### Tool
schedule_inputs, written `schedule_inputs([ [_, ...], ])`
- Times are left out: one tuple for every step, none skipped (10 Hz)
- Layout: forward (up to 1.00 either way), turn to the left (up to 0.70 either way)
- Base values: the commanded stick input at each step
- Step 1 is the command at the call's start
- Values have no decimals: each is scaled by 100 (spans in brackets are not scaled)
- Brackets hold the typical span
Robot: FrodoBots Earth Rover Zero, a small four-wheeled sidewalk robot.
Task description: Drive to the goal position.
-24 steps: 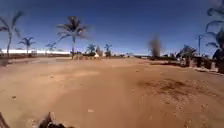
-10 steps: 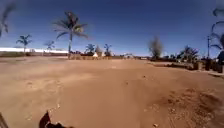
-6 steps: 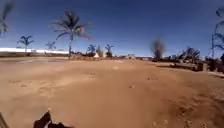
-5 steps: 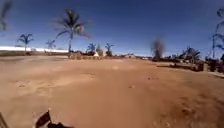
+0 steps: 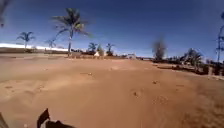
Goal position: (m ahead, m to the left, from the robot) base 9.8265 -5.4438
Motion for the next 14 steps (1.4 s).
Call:
schedule_inputs([
  [70,0],
  [70,0],
  [70,0],
  [70,0],
  [70,0],
  [70,0],
  [70,0],
  [70,0],
  [70,0],
  [70,0],
  [70,0],
  [70,0],
  [70,0],
  [70,0],
])
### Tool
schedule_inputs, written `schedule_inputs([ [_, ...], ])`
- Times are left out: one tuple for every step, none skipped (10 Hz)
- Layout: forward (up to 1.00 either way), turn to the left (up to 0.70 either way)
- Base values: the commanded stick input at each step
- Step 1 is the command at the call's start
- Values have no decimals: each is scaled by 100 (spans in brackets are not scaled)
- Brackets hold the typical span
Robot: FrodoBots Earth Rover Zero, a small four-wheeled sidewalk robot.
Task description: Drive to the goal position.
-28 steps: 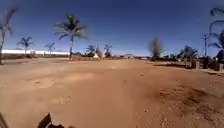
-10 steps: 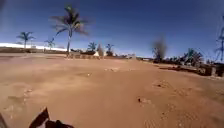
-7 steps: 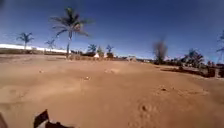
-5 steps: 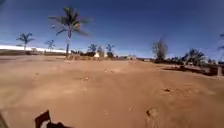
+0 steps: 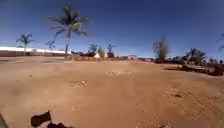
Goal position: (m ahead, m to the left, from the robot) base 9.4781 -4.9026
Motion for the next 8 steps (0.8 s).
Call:
schedule_inputs([
  [70,0],
  [70,0],
  [70,0],
  [70,0],
  [70,0],
  [70,0],
  [70,0],
  [70,0],
])
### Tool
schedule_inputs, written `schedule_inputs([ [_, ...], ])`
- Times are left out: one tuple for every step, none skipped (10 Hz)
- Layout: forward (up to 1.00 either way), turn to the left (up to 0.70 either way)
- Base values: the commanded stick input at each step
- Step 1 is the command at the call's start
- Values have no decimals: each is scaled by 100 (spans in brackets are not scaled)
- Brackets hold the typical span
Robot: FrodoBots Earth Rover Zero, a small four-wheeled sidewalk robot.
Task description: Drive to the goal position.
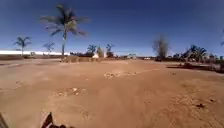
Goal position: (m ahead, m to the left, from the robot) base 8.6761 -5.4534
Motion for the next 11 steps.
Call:
schedule_inputs([
  [70,0],
  [70,0],
  [70,0],
  [70,0],
  [70,0],
  [70,0],
  [70,0],
  [70,0],
  [70,0],
  [70,0],
  [70,0],
])
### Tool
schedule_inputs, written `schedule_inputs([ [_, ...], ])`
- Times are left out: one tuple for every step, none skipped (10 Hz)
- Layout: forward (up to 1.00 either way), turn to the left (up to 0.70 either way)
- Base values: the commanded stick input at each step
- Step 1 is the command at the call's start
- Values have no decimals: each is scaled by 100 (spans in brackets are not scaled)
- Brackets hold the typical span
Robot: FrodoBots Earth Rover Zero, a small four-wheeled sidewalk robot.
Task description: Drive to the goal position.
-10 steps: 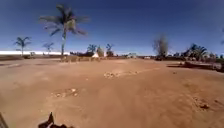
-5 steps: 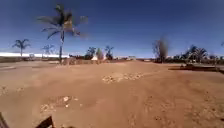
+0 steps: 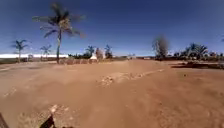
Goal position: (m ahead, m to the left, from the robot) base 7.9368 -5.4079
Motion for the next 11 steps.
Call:
schedule_inputs([
  [70,0],
  [70,0],
  [70,0],
  [70,0],
  [70,0],
  [70,26],
  [70,32],
  [70,35],
  [70,35],
  [70,28],
  [70,11],
])
